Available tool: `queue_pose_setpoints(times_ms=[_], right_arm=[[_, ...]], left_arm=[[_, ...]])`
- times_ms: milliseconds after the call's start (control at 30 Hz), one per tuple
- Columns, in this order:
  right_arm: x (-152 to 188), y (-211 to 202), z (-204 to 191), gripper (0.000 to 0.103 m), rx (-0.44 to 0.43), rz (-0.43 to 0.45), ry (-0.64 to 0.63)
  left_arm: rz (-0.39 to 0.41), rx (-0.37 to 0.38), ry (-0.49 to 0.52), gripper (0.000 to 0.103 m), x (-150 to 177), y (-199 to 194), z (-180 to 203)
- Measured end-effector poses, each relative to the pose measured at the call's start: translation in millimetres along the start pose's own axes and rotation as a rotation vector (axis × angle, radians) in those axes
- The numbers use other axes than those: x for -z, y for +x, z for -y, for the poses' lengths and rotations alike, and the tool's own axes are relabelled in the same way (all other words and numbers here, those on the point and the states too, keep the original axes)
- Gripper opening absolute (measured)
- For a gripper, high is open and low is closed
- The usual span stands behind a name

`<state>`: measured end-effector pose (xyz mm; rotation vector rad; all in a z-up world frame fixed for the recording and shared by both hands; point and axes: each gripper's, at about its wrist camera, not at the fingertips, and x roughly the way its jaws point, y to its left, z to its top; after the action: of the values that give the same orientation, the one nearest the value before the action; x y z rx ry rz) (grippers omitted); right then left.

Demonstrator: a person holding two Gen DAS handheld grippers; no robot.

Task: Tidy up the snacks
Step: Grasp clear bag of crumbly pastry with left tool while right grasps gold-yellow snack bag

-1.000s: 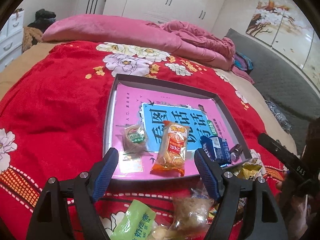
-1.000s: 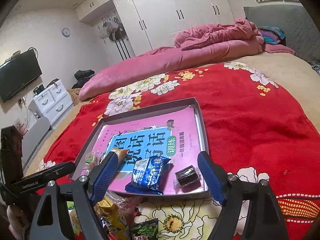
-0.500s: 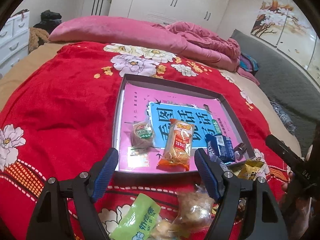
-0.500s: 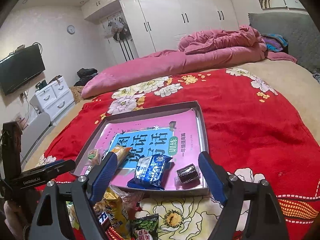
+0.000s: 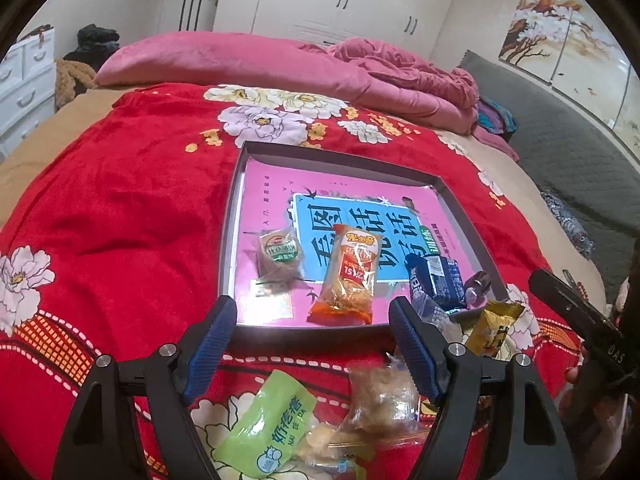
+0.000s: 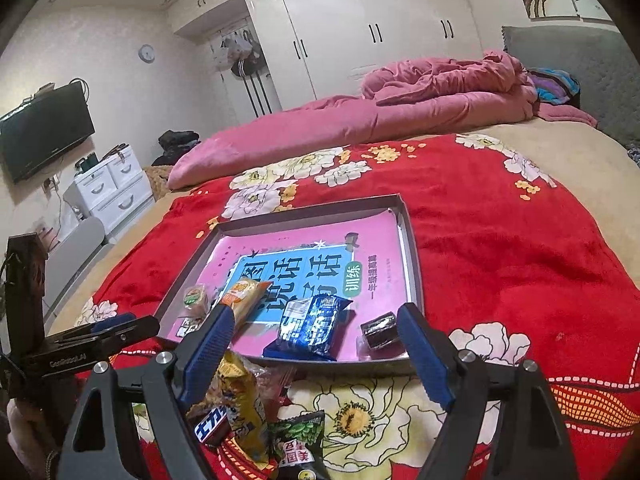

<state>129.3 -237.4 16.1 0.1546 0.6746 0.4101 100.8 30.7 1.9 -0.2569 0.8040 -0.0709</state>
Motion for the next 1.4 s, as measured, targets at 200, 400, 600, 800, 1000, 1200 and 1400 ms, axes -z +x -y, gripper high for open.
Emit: queue_pose_setpoints(times_ms=[200,400,600,800,1000,1200,1400], right_arm=[[7,0,-6,0.083,-0.018,-0.036,-0.010],[15,3,-15,0.083,-0.034,-0.082,-0.026],[23,3,-24,0.083,-0.047,-0.104,-0.060],[30,4,-30,0.083,-0.060,-0.125,-0.087],[37,9,-34,0.075,-0.080,-0.167,-0.100],[46,15,-43,0.066,-0.104,-0.217,-0.130],[54,19,-52,0.055,-0.126,-0.257,-0.162]], left_arm=[[-0.020,0.008,0.034,0.080,6,-1,7],[-0.031,-0.010,0.088,0.080,13,-3,17],[-0.051,-0.020,0.109,0.080,19,-3,21],[-0.075,-0.030,0.129,0.080,23,-2,23],[-0.096,-0.030,0.141,0.080,26,0,24],[-0.101,-0.033,0.158,0.080,29,-2,24],[-0.110,-0.028,0.159,0.080,30,-2,24]])
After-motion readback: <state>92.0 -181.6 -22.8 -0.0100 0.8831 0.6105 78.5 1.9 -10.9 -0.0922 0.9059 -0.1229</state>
